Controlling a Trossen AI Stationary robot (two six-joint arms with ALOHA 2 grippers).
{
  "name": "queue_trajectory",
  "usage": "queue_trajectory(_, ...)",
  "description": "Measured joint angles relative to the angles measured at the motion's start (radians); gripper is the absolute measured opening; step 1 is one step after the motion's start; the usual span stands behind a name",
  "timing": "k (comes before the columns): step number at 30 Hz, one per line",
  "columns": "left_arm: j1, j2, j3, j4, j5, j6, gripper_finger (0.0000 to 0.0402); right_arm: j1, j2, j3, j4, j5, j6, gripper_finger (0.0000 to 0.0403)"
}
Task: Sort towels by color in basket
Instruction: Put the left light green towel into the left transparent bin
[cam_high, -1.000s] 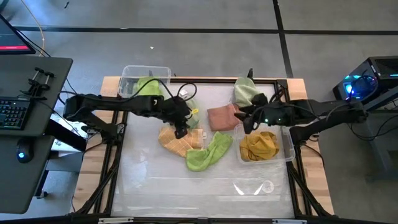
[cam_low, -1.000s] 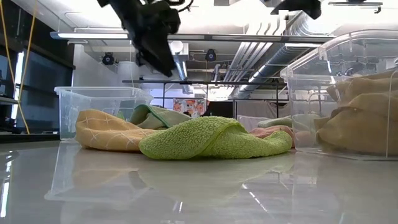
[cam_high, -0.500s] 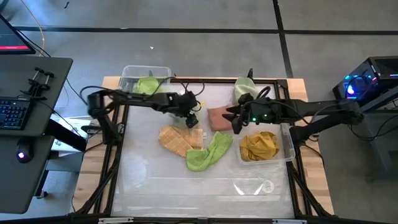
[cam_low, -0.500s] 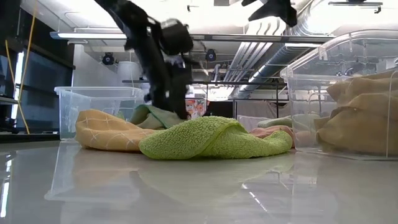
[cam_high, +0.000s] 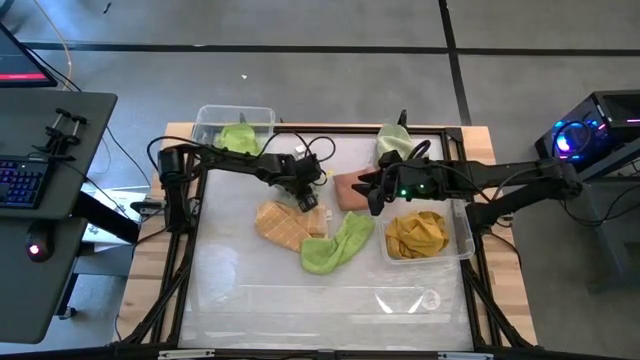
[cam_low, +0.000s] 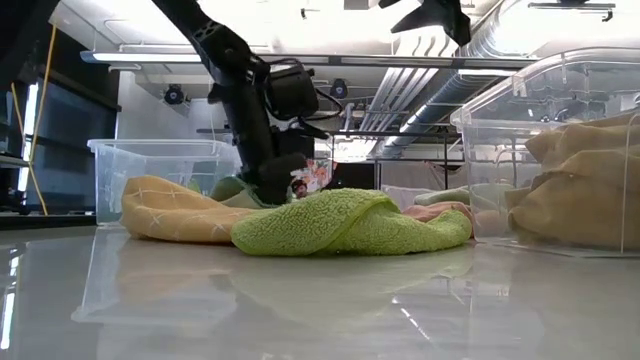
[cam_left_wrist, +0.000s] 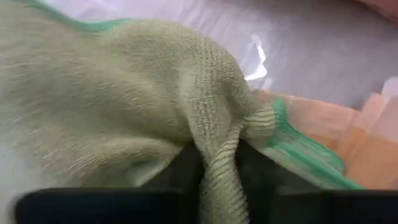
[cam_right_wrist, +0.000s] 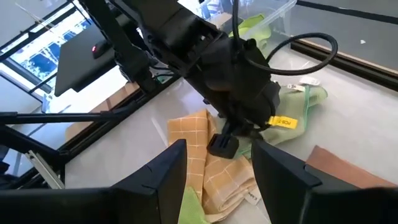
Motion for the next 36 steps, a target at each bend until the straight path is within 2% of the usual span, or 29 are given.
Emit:
queue_trajectory(1, 0.000, -0.018, 0.010, -0.021, -0.020, 0.000, 0.0032, 0.000, 0.000, 0.000, 0.001, 0.000, 0.000, 0.0174)
queue_trajectory(3, 0.000, -0.073, 0.036, -0.039, -0.068, -0.005, 0.0012, 0.000, 0.000, 0.000, 0.011, 0.002, 0.000, 0.0174)
queue_trajectory(7, 0.000, -0.225, 0.083, -0.084, -0.161, 0.007, 0.0028, 0.000, 0.000, 0.000, 0.042, 0.015, -0.002, 0.0174)
queue_trajectory(11, -0.001, -0.408, 0.138, -0.171, -0.261, 0.028, 0.0020, -0.001, 0.000, 0.000, 0.052, 0.061, -0.003, 0.0174)
queue_trajectory(17, 0.072, -0.647, 0.177, -0.353, -0.662, 0.041, 0.0004, -0.028, 0.000, 0.000, 0.053, 0.062, -0.003, 0.0174)
queue_trajectory(19, 0.134, -0.715, 0.169, -0.373, -0.699, 0.064, 0.0004, -0.038, 0.000, 0.000, 0.060, 0.052, -0.006, 0.0174)
queue_trajectory(24, 0.344, -0.808, 0.083, -0.435, -0.560, 0.059, 0.0004, -0.056, 0.000, 0.000, 0.066, 0.043, -0.011, 0.0174)
queue_trajectory(29, 0.487, -0.816, -0.070, -0.383, -0.282, 0.033, 0.0013, -0.059, 0.000, 0.000, 0.066, 0.037, -0.018, 0.0174)
queue_trajectory(32, 0.527, -0.779, -0.135, -0.345, -0.220, 0.030, 0.0042, -0.059, 0.000, 0.000, 0.066, 0.004, -0.030, 0.0174)
queue_trajectory(36, 0.582, -0.735, -0.134, -0.323, -0.154, 0.010, 0.0106, -0.059, 0.000, 0.000, 0.067, -0.010, -0.029, 0.0174)
